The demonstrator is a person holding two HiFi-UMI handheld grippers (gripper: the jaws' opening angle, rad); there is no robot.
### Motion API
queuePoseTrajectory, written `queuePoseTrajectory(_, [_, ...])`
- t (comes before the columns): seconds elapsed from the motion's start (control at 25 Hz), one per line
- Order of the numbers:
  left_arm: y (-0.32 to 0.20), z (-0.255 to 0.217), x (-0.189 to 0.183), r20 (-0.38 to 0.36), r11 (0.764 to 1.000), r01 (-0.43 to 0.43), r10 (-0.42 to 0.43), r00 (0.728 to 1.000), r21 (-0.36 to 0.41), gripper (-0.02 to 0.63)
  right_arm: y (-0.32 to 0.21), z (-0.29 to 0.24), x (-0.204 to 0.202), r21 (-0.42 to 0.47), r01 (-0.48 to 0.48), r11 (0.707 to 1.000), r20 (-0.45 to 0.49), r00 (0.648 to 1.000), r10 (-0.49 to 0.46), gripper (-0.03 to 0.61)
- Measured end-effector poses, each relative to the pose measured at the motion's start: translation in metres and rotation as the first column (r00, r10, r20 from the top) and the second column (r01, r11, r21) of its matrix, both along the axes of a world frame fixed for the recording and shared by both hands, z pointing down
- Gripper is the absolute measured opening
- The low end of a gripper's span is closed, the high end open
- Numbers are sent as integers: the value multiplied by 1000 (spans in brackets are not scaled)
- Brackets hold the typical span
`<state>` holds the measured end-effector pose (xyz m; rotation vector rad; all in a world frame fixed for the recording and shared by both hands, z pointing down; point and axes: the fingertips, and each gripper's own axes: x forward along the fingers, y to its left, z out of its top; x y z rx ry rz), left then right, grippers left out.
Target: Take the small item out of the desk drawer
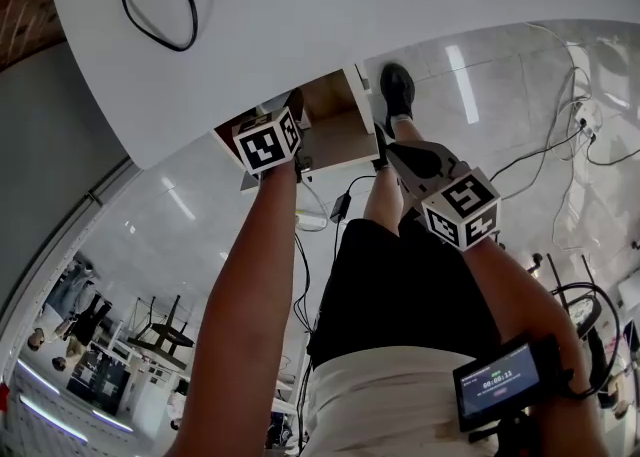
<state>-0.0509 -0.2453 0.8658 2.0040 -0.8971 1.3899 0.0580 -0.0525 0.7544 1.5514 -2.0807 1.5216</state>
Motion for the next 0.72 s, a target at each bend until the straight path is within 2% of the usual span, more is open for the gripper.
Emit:
queuePoseTrajectory(0.48, [-11,21,0,38,999,43,-43,998,-7,391,3,10,10,-22,-23,999,0,1000,23,6])
queuePoseTrajectory(0.72, [-6,29,-4,96,999,45,-45,994,1,390,2,11,16,-20,-41,999,-8,999,40,6])
